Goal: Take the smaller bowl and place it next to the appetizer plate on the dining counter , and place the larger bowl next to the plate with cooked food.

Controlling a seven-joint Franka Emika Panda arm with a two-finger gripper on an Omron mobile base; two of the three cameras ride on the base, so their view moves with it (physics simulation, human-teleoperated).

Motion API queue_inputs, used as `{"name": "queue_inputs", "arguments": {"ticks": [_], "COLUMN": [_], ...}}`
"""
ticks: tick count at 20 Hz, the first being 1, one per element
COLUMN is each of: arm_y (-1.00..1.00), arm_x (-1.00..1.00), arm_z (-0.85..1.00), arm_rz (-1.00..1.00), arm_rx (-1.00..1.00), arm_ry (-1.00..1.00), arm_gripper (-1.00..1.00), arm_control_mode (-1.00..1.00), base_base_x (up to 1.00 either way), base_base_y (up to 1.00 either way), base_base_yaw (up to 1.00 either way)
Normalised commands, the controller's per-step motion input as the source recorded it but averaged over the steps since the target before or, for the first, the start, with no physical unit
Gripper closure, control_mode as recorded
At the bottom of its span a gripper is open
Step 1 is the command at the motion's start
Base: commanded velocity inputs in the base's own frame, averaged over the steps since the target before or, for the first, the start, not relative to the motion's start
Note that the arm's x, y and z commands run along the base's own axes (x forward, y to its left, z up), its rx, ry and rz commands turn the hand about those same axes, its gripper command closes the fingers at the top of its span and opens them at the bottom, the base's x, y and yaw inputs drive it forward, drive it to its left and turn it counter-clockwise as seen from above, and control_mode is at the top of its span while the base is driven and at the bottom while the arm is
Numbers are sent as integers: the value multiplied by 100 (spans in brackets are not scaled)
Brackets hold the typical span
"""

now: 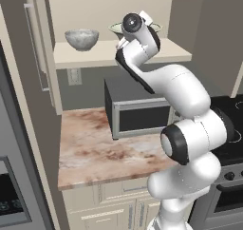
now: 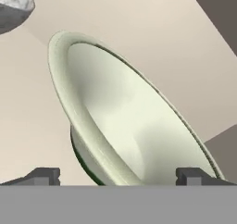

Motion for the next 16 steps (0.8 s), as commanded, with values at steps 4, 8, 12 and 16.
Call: {"name": "queue_inputs", "arguments": {"ticks": [4,8,12,16], "arm_y": [-4,0,0,0], "arm_x": [36,31,18,0], "arm_z": [-16,-19,-13,-1], "arm_rz": [0,0,0,0], "arm_rx": [-1,-3,-3,-3], "arm_ry": [6,5,4,0], "arm_gripper": [-100,-100,100,100], "arm_control_mode": [-100,-100,-100,-100], "base_base_x": [0,0,0,0], "base_base_y": [0,0,0,0], "base_base_yaw": [0,0,0,0]}}
